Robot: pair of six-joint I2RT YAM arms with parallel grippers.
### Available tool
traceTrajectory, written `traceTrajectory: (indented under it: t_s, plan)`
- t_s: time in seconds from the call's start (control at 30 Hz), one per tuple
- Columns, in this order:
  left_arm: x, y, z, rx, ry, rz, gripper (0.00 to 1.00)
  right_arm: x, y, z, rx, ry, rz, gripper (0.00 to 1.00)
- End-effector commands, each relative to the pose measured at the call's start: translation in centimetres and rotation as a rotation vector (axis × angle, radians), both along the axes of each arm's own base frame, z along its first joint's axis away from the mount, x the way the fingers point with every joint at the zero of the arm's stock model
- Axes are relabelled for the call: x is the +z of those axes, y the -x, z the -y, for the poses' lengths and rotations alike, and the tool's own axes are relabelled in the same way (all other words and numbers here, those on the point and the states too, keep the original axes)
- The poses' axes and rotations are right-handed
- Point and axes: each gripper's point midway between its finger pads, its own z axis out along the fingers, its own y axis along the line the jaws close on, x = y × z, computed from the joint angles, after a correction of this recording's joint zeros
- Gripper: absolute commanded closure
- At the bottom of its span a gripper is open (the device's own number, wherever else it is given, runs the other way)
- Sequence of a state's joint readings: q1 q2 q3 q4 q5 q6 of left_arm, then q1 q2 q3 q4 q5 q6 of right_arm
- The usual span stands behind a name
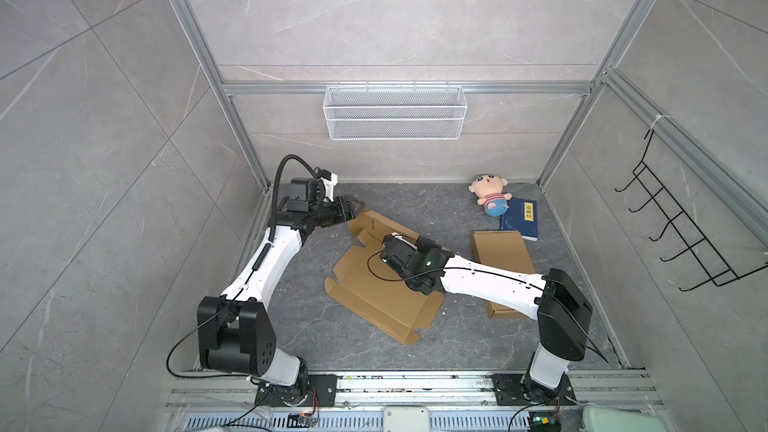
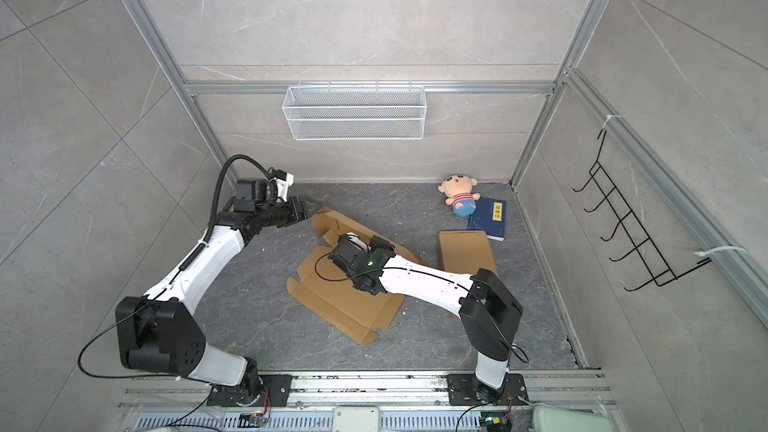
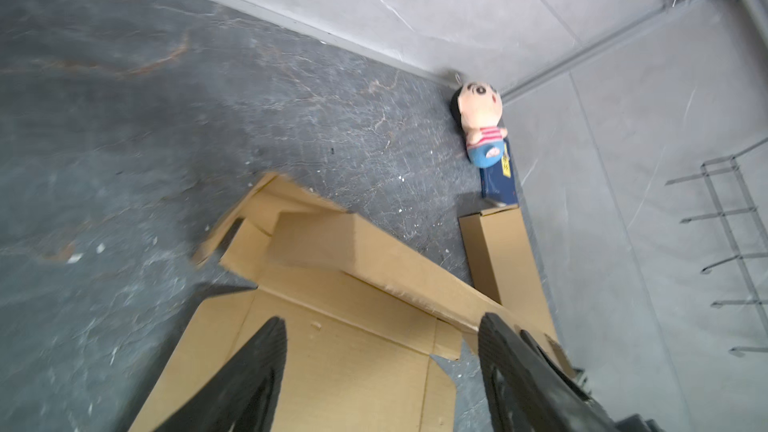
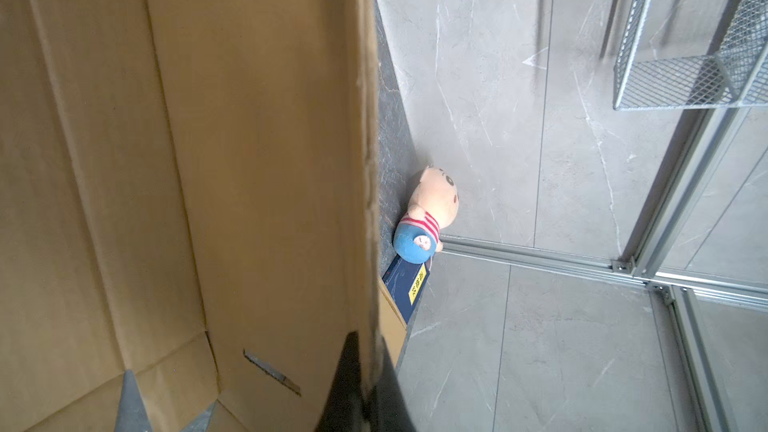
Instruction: Fold the paper box
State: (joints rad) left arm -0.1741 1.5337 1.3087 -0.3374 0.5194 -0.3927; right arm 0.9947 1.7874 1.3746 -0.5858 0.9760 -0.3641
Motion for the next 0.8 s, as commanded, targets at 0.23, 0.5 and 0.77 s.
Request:
traceTrajectory:
  t_s: [0.23,0.5,0.77]
  plan:
    - [-1.9,-2.5,1.0,-0.078,-0.102,-0.002,0.25,-2.6,1.2,-1.2,0.085,-0.053,-0.097,1.00]
    - [-4.3,-1.9,3.8,-0.152,-0.093,-0.056,0.26,-3.1,1.2,-1.3,0.091,-0.042,-0.105,1.00]
    - [-3.3,0.2,6.9,-0.216,-0.001,-0.049,0.32,-3.2,0.7,-1.7,0.111,-0.037,-0.101,1.00]
